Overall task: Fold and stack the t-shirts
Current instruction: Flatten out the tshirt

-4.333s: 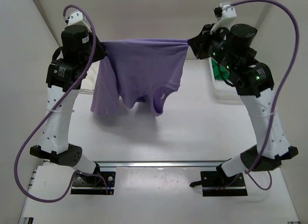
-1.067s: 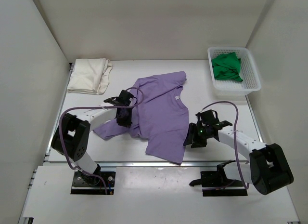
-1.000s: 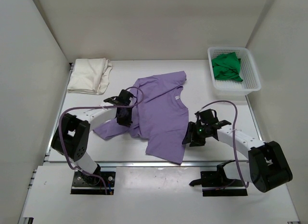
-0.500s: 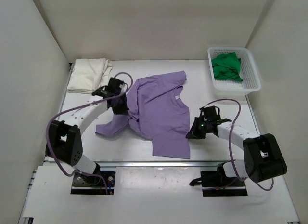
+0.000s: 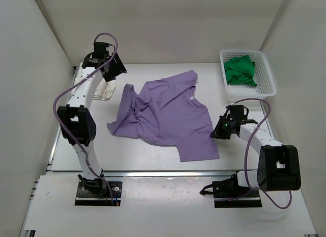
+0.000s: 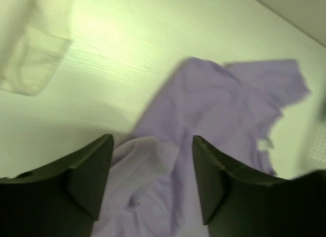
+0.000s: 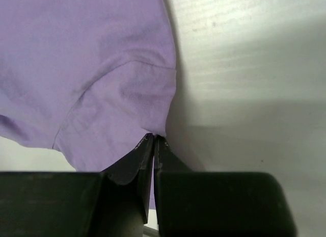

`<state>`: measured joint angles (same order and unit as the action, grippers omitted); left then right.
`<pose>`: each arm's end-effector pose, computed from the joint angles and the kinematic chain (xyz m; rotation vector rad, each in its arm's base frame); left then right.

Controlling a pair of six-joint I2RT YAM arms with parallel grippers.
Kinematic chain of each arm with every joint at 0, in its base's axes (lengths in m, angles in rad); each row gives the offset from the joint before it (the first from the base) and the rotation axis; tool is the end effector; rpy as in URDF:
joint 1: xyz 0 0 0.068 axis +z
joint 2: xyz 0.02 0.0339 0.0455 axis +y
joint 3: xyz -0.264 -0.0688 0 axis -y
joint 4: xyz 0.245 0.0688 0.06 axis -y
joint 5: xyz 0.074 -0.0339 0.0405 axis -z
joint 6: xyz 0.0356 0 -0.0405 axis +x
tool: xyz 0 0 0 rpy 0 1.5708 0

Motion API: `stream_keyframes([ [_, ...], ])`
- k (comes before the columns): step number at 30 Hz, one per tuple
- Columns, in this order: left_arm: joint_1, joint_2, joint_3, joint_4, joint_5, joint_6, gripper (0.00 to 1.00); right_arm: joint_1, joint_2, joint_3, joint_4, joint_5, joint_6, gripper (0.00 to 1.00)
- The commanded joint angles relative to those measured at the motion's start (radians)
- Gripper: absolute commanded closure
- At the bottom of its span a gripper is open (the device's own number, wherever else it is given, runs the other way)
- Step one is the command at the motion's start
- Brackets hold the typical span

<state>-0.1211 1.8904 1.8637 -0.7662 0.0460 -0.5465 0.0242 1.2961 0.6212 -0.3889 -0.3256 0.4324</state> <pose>0.4230 -0.0531 0.3395 -0.4835 2.3456 -0.3736 0.2291 0.0169 0.1672 0.4287 2.6300 0.5821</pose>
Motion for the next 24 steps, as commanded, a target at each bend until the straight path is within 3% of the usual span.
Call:
stream_keyframes([
  [1, 0.054, 0.055, 0.106, -0.126, -0.076, 0.0, 0.24, 0.011, 0.019, 0.072, 0.015, -0.004, -0.03, 0.99],
  [4, 0.022, -0.034, -0.012, -0.137, -0.185, 0.051, 0.2, 0.005, 0.015, 0.087, -0.001, 0.005, -0.031, 1.0],
  [7, 0.047, -0.233, -0.339, -0.09, -0.213, 0.072, 0.18, -0.001, 0.022, 0.116, -0.01, -0.021, -0.043, 0.97],
  [10, 0.099, -0.354, -0.57, -0.065, -0.206, 0.086, 0.18, 0.025, 0.017, 0.146, -0.041, -0.027, -0.063, 0.94],
  [13, 0.089, -0.439, -0.736, -0.039, -0.235, 0.111, 0.16, 0.045, 0.008, 0.143, -0.054, -0.061, -0.055, 0.84],
  [16, 0.081, -0.458, -0.823, -0.012, -0.253, 0.134, 0.08, 0.042, -0.017, 0.108, -0.079, -0.105, -0.049, 0.73],
  [19, 0.115, -0.452, -0.897, 0.123, -0.149, 0.175, 0.06, 0.028, -0.052, 0.065, -0.088, -0.127, -0.066, 0.68],
  [24, 0.07, -0.374, -0.933, 0.238, -0.08, 0.151, 0.05, 0.032, -0.103, 0.023, -0.123, -0.155, -0.07, 0.68],
])
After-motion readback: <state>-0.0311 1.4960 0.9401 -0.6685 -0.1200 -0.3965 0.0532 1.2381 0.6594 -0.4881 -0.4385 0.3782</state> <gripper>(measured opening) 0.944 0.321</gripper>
